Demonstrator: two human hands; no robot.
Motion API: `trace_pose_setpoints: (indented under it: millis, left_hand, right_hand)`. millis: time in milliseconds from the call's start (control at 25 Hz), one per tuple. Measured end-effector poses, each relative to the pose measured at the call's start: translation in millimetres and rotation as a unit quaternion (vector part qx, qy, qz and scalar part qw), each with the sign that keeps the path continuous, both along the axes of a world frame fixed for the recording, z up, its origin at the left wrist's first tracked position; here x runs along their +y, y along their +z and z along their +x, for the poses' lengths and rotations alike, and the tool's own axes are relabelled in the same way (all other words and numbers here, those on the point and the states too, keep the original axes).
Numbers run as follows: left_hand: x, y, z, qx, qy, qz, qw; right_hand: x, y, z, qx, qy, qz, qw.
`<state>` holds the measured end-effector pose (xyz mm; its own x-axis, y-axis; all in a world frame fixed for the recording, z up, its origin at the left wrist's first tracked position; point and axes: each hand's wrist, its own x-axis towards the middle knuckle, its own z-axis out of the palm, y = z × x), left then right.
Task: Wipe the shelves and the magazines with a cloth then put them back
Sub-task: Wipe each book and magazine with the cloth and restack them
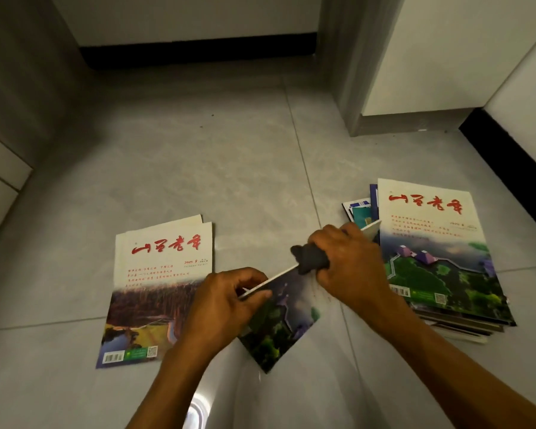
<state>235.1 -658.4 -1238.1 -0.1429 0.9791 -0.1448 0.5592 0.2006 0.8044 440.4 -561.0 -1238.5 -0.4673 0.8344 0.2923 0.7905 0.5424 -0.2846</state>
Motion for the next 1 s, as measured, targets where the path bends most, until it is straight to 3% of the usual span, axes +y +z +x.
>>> trace_pose_setpoints:
  millis: [160, 320, 520, 680, 800, 1000]
  left_hand:
    - [-4.6, 6.4, 2.6, -0.131, 0.092, 0.056, 0.986]
    - [7.4, 6.8, 20.3, -0.186, 0.125, 0.091, 0.97]
    - [4.6, 4.6, 21.0, -0.172, 0.15, 0.096, 0.969]
    - [2.3, 12.4, -7.6, -0.193, 0.161, 0.104, 0.962]
    - [2.1, 8.3, -7.9, -0.202, 0.169, 0.084, 0.961]
    - [3.2, 13.4, 14.7, -0.163, 0.091, 0.102, 0.977]
  right_hand:
    - [27.5, 12.2, 18.6, 0.154, -0.096, -0.121, 0.976]
    - [10.5, 28.0, -12.1, 0.173, -0.057, -0.163, 0.97]
    - [-32.0, 41.8, -70.7, 0.15, 0.075, -0.047, 0.985]
    - [25.3, 15.2, 15.2, 0.151, -0.099, -0.162, 0.97]
    - [25.3, 17.0, 24.7, 0.086, -0.173, -0.116, 0.974]
    - [-44.7, 37.8, -65.7, 0.095, -0.007, -0.041, 0.995]
